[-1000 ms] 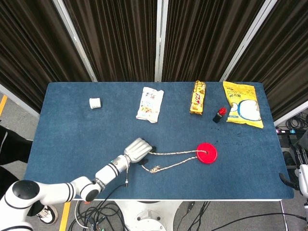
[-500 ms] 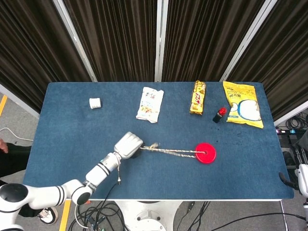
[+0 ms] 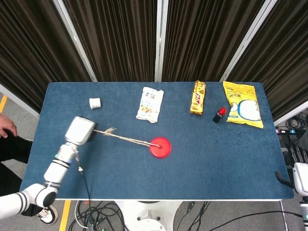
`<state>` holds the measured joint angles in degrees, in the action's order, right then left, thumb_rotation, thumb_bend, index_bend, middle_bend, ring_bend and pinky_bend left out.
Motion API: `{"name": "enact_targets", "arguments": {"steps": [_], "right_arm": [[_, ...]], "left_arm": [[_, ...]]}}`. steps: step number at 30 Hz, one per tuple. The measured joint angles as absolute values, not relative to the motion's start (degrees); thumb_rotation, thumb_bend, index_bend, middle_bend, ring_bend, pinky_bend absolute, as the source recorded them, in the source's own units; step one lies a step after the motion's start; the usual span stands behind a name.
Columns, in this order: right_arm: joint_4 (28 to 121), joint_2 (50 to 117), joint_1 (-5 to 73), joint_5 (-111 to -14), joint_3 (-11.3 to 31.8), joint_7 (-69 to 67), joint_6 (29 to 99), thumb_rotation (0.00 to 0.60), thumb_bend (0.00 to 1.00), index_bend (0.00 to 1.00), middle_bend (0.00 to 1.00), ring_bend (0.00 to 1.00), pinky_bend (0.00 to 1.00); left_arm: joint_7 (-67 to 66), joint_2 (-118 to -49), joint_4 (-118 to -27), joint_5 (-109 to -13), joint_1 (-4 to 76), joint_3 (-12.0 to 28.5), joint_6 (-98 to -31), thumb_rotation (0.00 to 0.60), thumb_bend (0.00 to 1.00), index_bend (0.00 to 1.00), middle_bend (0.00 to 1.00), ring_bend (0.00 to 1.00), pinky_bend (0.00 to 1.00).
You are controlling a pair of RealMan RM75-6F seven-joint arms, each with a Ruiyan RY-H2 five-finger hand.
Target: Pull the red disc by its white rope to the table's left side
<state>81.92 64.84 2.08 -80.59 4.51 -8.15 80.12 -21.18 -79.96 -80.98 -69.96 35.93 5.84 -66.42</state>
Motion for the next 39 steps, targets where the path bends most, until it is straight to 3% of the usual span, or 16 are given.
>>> {"name": "enact_targets", "arguments": {"steps": [14, 23, 39], "right_arm": [[82.5, 64.8, 2.2, -80.5, 4.8, -7.4, 80.7, 0.6, 0.18, 0.0, 0.01, 0.0, 0.0], [82.8, 64.9, 2.2, -80.4, 4.7, -6.9, 80.6, 0.6, 0.18, 0.0, 0.01, 0.0, 0.0], [83.4, 65.2, 2.6, -80.5, 4.3, -5.9, 80.0, 0.6, 0.18, 0.0, 0.01, 0.0, 0.0]], "left_arm": [[-19.6, -72.1, -78.3, -63.6, 27.3, 7.5, -72.3, 0.6, 0.35, 0.78, 0.94, 0.67, 0.64], [-19.4, -71.3, -74.7, -60.9, 25.3, 9.5, -73.3, 0.6, 0.35, 0.78, 0.94, 0.67, 0.64], [-18.8, -74.7, -80.9, -70.7, 30.1, 10.0, -70.9, 0.6, 0.35, 0.78, 0.94, 0.67, 0.66]]}}
